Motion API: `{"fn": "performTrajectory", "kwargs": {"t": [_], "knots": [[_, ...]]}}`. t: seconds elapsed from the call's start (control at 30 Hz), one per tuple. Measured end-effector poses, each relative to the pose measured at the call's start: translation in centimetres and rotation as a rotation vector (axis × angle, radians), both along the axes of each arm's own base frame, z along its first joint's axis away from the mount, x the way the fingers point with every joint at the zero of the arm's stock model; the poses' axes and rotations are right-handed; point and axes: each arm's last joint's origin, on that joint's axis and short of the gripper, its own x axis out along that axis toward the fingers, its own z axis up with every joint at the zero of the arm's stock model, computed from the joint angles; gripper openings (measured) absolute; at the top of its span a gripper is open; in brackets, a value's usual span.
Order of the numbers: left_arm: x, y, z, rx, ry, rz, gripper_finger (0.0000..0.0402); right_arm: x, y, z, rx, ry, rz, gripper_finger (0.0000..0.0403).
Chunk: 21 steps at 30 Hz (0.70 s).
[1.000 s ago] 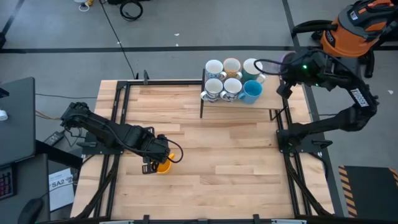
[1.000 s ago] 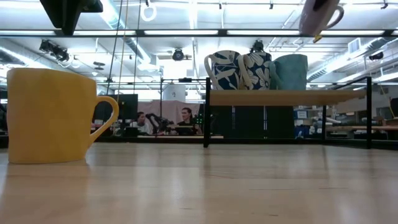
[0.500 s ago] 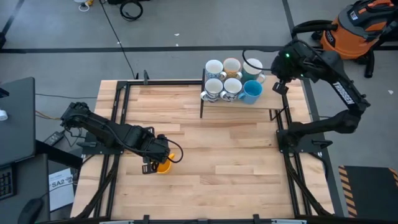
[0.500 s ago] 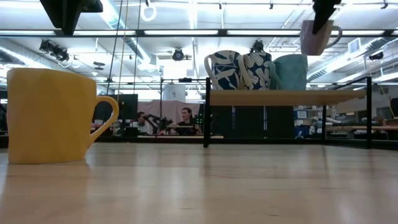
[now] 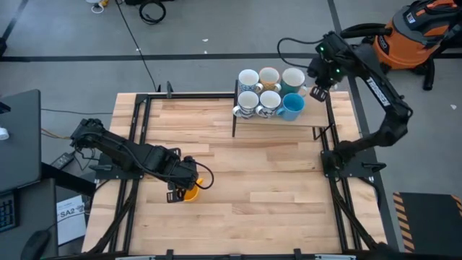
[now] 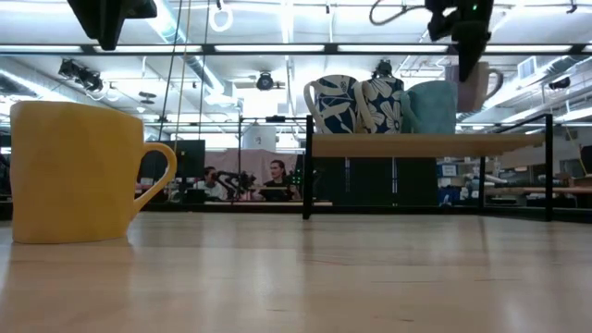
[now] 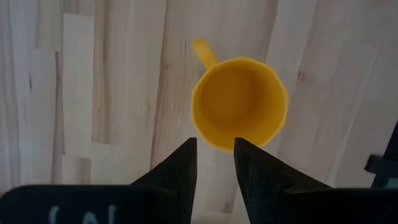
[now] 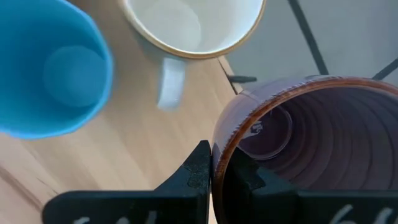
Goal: Place coffee mugs
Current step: Put the purple mug on the shelf
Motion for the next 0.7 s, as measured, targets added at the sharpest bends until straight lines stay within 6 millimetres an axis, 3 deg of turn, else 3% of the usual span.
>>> {"fn": "performTrajectory", "kwargs": {"t": [0.37,0.7], "knots": [[0.1,0.0,0.0,-0.002,-0.005,0.000,0.0114,0.9,-3.6,-2.4,0.135,0.002,0.012,0.0030],[0.1,0.0,0.0,-0.002,-0.005,0.000,0.0114,1.5,-4.9,-3.8,0.218,0.016,0.021,0.0030]]}}
